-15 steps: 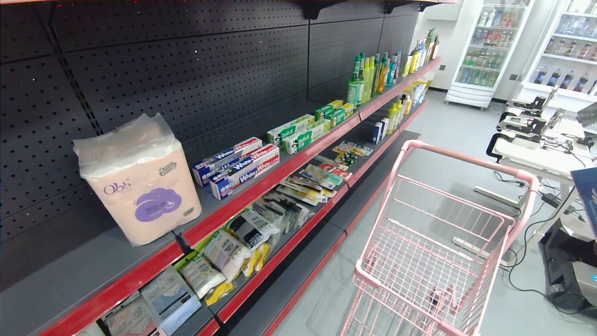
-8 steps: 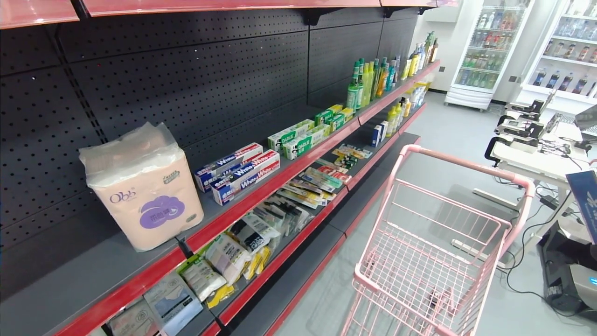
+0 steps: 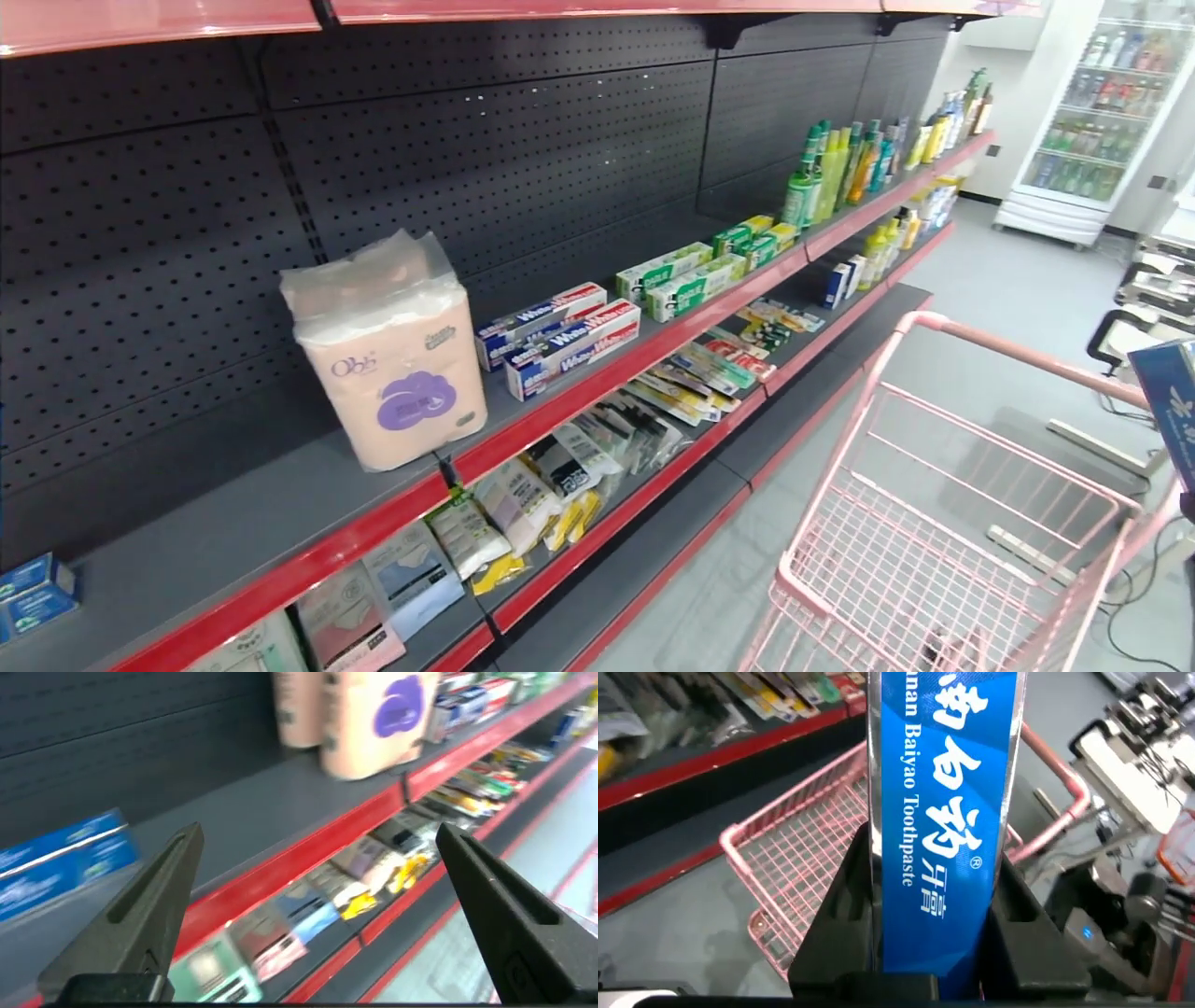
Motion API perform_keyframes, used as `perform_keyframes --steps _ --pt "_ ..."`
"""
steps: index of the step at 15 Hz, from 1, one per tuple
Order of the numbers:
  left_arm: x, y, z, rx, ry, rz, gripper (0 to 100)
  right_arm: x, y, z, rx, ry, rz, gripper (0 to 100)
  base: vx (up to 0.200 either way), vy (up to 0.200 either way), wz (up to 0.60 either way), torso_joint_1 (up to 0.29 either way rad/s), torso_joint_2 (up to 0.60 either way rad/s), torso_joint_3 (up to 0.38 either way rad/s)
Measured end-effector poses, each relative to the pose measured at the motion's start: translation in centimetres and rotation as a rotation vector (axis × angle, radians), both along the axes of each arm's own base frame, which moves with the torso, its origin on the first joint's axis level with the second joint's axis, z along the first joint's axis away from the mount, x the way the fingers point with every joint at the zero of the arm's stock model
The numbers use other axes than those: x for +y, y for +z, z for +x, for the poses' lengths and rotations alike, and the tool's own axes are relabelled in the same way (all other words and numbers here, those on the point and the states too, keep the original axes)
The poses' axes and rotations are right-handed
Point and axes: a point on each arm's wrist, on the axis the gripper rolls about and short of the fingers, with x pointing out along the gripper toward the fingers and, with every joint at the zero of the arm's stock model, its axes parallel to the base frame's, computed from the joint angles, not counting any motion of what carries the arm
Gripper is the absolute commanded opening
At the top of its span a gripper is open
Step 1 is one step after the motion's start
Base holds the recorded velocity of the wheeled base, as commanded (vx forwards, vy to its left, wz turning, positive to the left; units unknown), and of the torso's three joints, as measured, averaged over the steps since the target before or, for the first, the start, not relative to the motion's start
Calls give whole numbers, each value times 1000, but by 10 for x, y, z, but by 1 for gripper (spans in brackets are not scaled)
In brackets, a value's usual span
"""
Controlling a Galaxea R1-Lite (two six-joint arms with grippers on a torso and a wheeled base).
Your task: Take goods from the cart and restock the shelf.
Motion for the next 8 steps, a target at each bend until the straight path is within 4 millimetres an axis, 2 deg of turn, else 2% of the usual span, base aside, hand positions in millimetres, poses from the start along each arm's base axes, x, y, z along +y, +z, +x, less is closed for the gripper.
perform_keyframes --steps 8 --pt "0 0 0 -1 0 0 100 0 -4 0 15 5 2 0 0 0 600 3 1 4"
